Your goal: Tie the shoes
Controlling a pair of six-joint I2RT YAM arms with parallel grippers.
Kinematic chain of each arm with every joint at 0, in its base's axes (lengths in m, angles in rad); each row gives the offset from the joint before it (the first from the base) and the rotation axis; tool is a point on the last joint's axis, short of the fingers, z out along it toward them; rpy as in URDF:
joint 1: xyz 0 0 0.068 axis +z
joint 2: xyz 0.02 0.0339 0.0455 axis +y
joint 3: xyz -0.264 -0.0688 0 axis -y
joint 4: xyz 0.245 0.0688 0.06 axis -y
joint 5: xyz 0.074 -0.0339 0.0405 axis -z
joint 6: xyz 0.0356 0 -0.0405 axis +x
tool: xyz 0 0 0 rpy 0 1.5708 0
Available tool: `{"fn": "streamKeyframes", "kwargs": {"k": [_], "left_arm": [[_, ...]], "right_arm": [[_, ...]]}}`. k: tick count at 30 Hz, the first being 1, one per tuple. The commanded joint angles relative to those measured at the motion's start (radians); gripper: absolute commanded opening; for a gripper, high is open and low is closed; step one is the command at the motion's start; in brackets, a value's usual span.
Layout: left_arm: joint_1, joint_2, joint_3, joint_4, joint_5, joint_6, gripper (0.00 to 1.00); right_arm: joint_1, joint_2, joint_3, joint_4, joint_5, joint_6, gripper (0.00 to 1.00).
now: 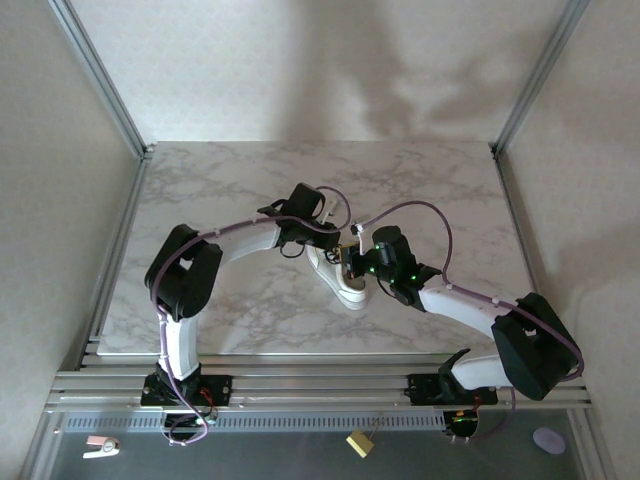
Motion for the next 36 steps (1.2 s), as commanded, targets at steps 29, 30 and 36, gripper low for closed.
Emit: {"fn": "streamKeyframes", "kwargs": {"k": [29,30,36], "left_arm": [[-0.033,-0.069,-0.026,-0.045,-0.023,0.093,0.27],[-0.033,-0.064,-0.024,-0.047,-0.027,0.094,0.27],[-0.033,-0.036,-0.01,-0.066,-0.031,0.103,0.29]], "right_arm": [[-0.003,-0.009,-0.018,0.022,-0.001,0.011,0.0],[-0.003,-0.009,-0.018,0.022,-0.001,0.01,0.0],[-0.002,-0.009,-0.018,0.021,-0.001,0.011,0.0]]}}
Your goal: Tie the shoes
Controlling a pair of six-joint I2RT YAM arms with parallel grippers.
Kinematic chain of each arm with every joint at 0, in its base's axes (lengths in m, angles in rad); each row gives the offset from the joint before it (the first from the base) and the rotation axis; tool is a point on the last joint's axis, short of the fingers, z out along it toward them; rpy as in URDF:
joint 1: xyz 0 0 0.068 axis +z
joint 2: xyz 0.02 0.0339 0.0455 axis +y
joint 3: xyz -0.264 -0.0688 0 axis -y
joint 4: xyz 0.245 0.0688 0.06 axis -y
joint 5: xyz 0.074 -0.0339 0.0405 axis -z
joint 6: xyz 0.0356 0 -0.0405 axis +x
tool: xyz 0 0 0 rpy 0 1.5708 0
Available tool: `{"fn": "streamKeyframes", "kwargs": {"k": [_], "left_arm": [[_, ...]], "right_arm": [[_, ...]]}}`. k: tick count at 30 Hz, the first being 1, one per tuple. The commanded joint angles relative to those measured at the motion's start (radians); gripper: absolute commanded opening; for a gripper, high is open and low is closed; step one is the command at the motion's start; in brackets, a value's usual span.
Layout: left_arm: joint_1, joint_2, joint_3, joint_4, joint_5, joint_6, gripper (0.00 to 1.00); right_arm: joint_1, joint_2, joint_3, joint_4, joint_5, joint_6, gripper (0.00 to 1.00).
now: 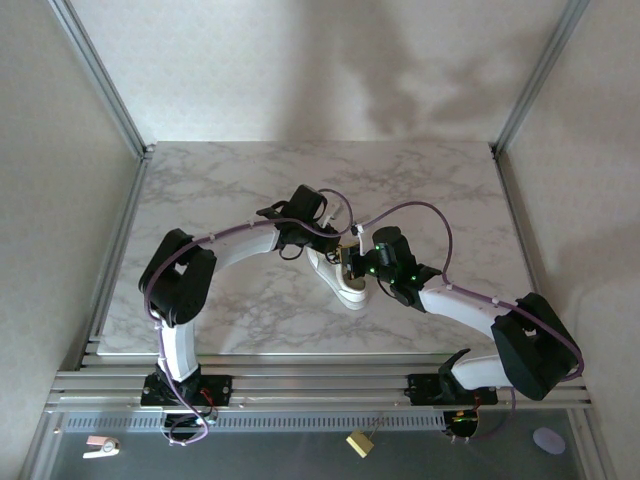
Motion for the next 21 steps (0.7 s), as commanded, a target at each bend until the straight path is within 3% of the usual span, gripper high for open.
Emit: {"fn": "streamKeyframes", "kwargs": {"k": [1,10,21], "left_arm": [[-0.008,0.02,0.009,-0.027,0.019,0.022,0.29],[-0.012,0.048,0.011,-0.039,0.011,0.028,0.29],[-0.011,0.021,0.01,-0.03,0.008,0.015,0.08]], "right_arm": [[-0.003,-0.007,-0.012,0.021,0.0,0.011,0.0],[-0.003,-0.003,-0.012,0.025,-0.005,0.012,0.0],[-0.001,-0.004,-0.012,0.024,-0.004,0.011,0.0]]}}
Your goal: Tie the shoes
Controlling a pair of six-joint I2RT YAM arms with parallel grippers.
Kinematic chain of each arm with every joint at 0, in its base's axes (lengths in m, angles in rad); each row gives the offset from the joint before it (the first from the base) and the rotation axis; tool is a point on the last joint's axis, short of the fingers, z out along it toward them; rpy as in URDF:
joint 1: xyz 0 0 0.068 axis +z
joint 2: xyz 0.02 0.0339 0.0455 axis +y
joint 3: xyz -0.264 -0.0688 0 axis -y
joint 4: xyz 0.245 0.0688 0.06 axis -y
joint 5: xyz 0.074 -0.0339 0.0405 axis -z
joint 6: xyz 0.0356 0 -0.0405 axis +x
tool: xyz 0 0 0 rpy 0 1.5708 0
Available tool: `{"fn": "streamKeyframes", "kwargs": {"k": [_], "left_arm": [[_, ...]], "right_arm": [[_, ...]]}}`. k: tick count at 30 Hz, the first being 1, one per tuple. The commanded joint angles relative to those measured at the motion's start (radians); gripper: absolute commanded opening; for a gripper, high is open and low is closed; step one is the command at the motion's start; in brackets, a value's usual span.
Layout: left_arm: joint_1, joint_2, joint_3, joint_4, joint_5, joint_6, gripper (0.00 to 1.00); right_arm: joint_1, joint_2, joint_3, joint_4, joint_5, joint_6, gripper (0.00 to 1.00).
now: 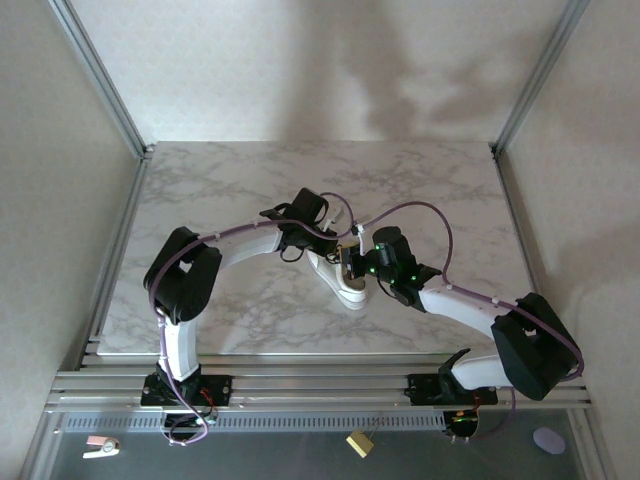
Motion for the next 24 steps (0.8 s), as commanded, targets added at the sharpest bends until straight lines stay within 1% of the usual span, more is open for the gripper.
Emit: {"fn": "streamKeyframes", "kwargs": {"k": [1,7,14,17,18,21,24], "left_arm": [[-0.009,-0.021,0.008,-0.02,-0.005,-0.001,0.07],[-0.009,-0.094,-0.025,0.016,-0.038,-0.041,0.0],[-0.005,-0.146,-0.077,0.051,-0.065,-0.08,0.0],[-0.002,-0.157,-0.104,0.071,-0.038,-0.087,0.0],[-0.002,-0.155,-0.106,0.074,-0.026,-0.086,0.02],[0.002,-0.132,-0.091,0.073,0.017,-0.061,0.14],[0.001,-0.092,-0.048,0.038,0.036,-0.035,0.2]], "right_arm": [[-0.002,-0.005,-0.012,0.023,-0.002,0.003,0.0],[-0.001,-0.005,-0.012,0.024,-0.001,0.003,0.0],[-0.003,-0.003,-0.01,0.021,-0.001,0.001,0.0],[-0.003,-0.003,-0.009,0.02,-0.001,-0.001,0.0],[-0.003,-0.003,-0.009,0.019,-0.001,-0.001,0.0],[-0.003,-0.003,-0.009,0.019,-0.002,-0.002,0.0],[-0.003,-0.005,-0.01,0.018,-0.002,-0.007,0.0]]}}
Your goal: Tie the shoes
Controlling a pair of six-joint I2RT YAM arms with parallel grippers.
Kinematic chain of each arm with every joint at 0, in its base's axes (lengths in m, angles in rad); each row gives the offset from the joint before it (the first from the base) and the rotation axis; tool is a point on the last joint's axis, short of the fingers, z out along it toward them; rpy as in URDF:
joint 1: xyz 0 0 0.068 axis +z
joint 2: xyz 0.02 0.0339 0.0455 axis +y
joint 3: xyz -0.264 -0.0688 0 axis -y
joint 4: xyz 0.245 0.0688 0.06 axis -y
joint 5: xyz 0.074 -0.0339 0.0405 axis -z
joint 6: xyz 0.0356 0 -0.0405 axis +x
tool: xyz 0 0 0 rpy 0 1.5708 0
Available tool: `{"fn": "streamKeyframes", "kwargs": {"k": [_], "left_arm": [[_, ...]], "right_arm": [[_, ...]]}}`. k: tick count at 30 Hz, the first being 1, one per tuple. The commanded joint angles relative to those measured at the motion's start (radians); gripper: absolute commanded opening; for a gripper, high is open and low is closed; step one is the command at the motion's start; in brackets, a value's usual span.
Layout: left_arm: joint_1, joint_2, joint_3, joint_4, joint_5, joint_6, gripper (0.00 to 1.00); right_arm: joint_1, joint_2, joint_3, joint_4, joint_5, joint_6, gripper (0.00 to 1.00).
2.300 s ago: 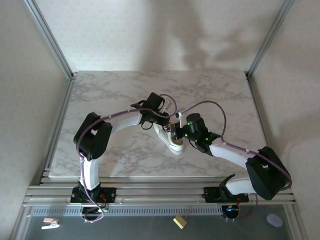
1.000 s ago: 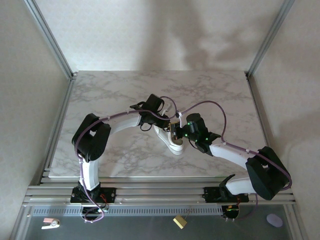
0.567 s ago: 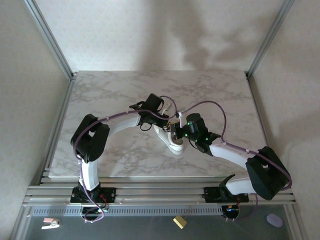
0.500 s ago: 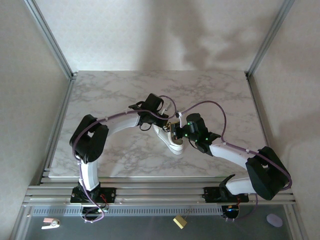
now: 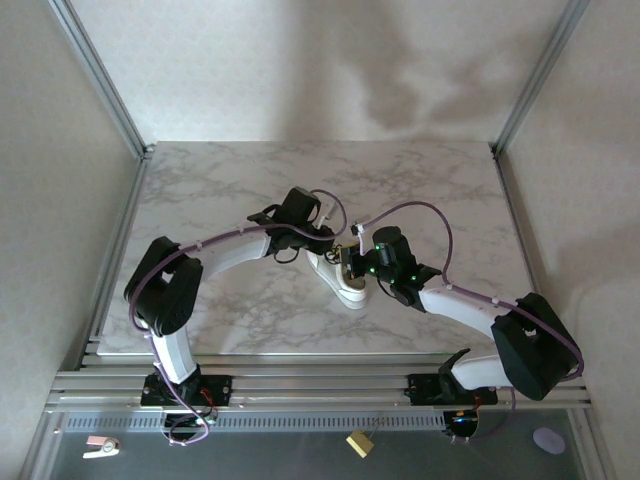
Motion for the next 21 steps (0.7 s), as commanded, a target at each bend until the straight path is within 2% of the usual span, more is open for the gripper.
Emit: {"fn": "streamKeyframes", "kwargs": {"k": [1,21], "left_arm": [[0.001,0.047,0.049,-0.024,0.049,0.034,0.22],[-0.002,0.098,0.032,-0.047,-0.016,0.026,0.27]], "right_arm": [[-0.002,-0.006,-0.012,0.015,0.0,-0.006,0.0],[-0.002,-0.005,-0.016,0.017,0.001,-0.002,0.0]]}}
